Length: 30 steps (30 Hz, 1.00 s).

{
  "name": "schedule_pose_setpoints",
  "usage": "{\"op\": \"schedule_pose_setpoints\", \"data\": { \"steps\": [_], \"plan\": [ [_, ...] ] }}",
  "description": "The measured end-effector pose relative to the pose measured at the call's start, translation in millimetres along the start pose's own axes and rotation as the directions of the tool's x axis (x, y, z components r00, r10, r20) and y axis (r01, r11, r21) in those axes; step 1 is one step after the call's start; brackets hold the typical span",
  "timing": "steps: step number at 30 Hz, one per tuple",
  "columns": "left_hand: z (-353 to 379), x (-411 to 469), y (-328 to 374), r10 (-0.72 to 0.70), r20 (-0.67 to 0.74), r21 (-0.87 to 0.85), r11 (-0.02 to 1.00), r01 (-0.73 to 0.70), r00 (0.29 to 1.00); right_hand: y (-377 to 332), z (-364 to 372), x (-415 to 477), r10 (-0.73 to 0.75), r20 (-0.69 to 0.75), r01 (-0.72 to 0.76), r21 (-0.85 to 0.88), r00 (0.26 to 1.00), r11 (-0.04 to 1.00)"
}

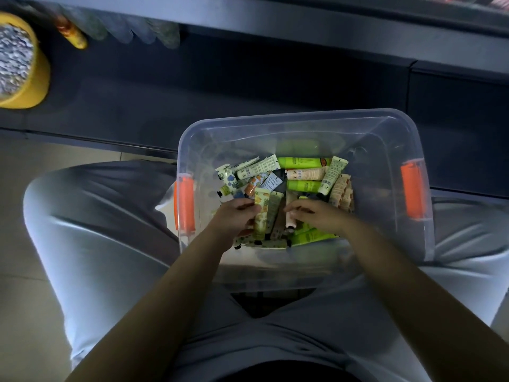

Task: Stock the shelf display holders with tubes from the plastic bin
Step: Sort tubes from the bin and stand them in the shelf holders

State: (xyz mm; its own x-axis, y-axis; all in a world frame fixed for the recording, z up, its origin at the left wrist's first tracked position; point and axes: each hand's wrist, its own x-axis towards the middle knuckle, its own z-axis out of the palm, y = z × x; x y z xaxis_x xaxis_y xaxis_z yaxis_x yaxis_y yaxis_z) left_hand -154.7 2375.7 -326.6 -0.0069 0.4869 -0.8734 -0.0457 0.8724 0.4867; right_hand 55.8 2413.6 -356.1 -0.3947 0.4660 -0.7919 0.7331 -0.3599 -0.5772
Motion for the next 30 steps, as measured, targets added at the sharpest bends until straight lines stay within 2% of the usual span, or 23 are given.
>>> {"op": "schedule_pose_setpoints", "data": {
  "steps": [5, 9, 15, 18, 24, 30],
  "plan": [
    [-0.8, -5.8, 6.6, 0.038, 0.020, -0.057, 0.998, -0.036, 0.999, -14.5, -10.5, -26.6, 0.004, -0.060, 0.012, 0.271, 0.998, 0.963],
    [0.2, -13.1, 13.3, 0.070, 0.053, -0.140, 0.988, -0.062, 0.996, -21.6, -15.2, -49.0, -0.053, -0.160, 0.117, 0.422, 0.986, 0.899],
    [4.9, -33.8, 21.1, 0.147, 0.059, -0.254, 0.959, -0.127, 0.987, -36.8, -6.0, -75.9, -0.140, -0.248, 0.279, 0.723, 0.959, 0.632],
    [6.2, -45.5, 25.1, 0.211, 0.044, -0.296, 0.936, -0.189, 0.976, -46.0, -1.1, -88.3, -0.164, -0.303, 0.340, 0.742, 0.939, 0.577],
    [2.2, -71.9, 38.0, 0.352, 0.043, -0.327, 0.889, -0.319, 0.935, -69.2, 2.6, -113.0, -0.236, -0.372, 0.437, 0.682, 0.898, 0.587],
    [1.4, -99.6, 62.8, 0.521, 0.041, -0.317, 0.816, -0.483, 0.853, -97.3, -10.4, -131.6, -0.279, -0.501, 0.565, 0.617, 0.819, 0.548]
  ]
}}
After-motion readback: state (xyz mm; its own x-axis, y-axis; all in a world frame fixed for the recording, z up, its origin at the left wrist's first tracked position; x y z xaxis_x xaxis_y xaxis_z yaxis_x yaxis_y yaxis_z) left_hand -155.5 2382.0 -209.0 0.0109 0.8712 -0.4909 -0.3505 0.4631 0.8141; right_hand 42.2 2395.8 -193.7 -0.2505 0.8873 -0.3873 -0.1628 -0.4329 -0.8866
